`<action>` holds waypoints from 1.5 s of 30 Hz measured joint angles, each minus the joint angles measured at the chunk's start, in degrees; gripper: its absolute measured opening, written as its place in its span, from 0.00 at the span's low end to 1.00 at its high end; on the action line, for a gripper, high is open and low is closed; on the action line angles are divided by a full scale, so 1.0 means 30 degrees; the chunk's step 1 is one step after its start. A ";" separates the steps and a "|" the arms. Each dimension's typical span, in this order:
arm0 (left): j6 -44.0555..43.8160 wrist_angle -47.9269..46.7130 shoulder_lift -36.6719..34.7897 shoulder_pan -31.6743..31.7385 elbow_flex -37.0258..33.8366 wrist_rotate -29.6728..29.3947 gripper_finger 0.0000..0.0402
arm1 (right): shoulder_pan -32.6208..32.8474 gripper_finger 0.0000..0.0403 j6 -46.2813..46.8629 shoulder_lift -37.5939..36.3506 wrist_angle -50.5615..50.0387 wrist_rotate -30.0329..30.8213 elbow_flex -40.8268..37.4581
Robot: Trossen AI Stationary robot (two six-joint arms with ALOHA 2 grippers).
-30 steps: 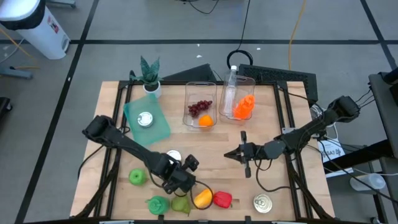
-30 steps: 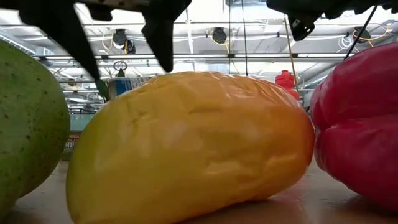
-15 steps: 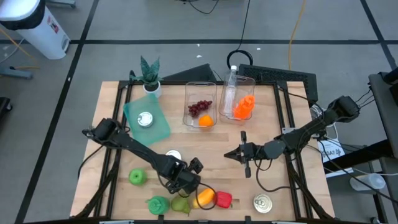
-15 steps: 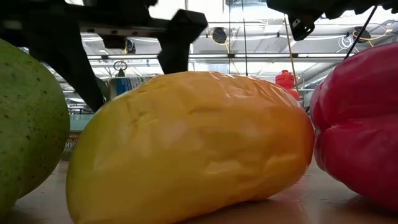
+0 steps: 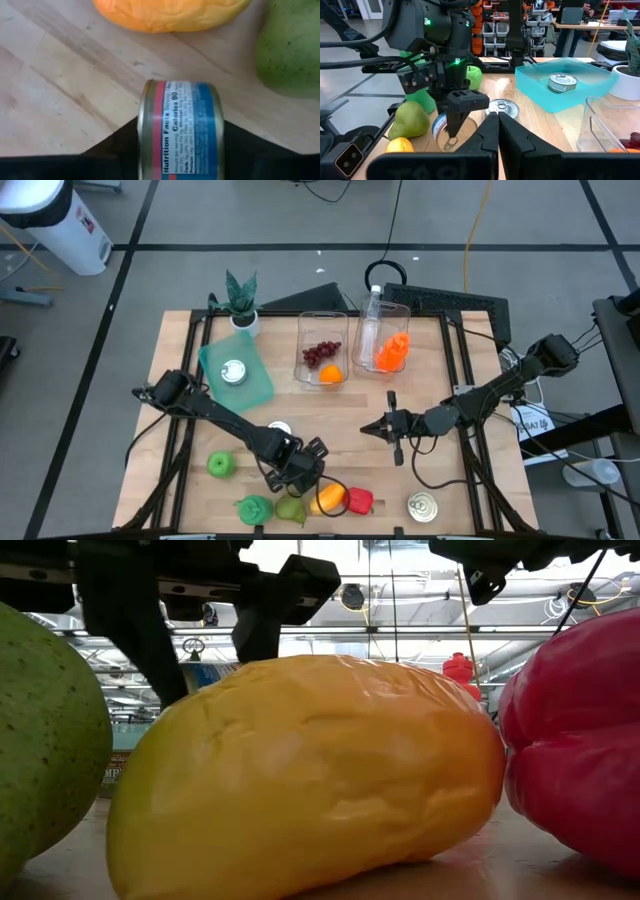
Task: Pick & Place Food Item
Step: Put the left blue and pink tuna can into the blue bin
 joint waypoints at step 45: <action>-2.6103 -1.1121 -1.5599 0.4257 -1.1891 -1.4517 0.47 | 0.0007 0.00 -0.0012 -0.0002 -0.0445 -0.0080 0.0007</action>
